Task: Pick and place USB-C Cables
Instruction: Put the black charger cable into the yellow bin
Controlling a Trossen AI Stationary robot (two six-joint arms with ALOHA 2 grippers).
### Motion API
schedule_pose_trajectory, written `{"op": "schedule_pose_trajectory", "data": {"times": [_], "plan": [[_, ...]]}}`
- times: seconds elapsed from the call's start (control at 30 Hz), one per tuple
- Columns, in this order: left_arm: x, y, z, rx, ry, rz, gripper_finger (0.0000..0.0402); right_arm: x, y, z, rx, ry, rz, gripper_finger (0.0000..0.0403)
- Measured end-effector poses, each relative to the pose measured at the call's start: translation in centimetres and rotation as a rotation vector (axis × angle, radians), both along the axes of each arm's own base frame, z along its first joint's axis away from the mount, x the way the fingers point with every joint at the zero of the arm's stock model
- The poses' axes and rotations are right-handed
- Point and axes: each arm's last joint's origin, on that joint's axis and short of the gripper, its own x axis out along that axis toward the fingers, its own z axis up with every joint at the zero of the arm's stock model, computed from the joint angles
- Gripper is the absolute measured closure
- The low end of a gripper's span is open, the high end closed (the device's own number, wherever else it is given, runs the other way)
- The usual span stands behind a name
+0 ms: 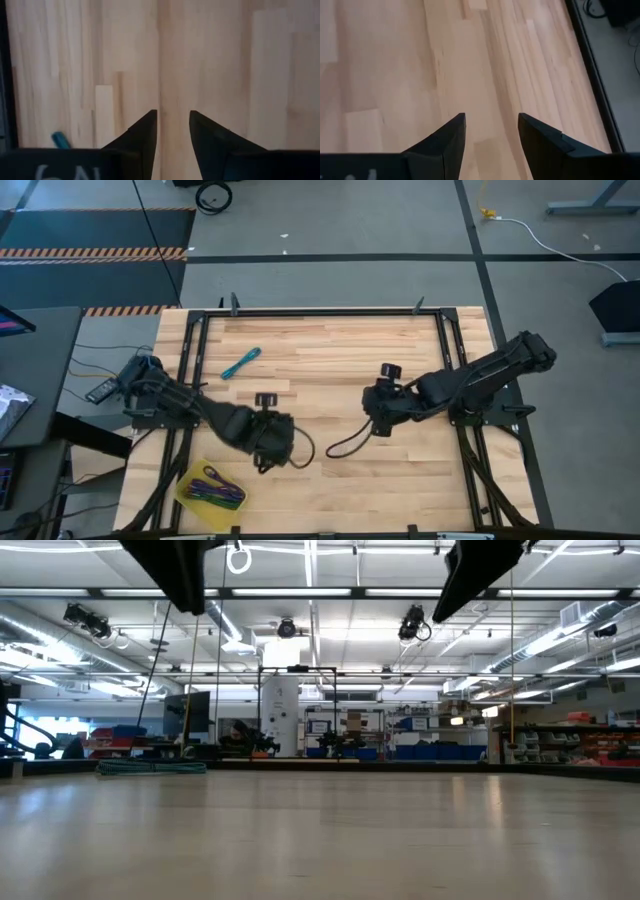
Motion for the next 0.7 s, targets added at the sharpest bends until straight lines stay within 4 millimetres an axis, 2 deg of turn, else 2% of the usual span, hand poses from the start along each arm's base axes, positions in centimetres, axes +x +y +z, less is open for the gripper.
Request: {"op": "schedule_pose_trajectory", "data": {"times": [0.23, 0.37, 0.7], "plan": [[2.3, 2.9, 0.2, -0.024, -0.047, -0.033, 0.0283, -1.5, 1.7, 1.2, -0.023, -0.077, 0.037, 0.0215], [3.7, 5.3, 0.4, -0.08, -0.08, -0.037, 0.0283, -1.8, 2.5, 1.2, -0.028, -0.083, 0.063, 0.0215], [3.9, 11.3, 0.1, -0.07, 0.018, 0.073, 0.0283, -2.2, 3.0, 1.1, -0.031, -0.068, 0.077, 0.0215]]}}
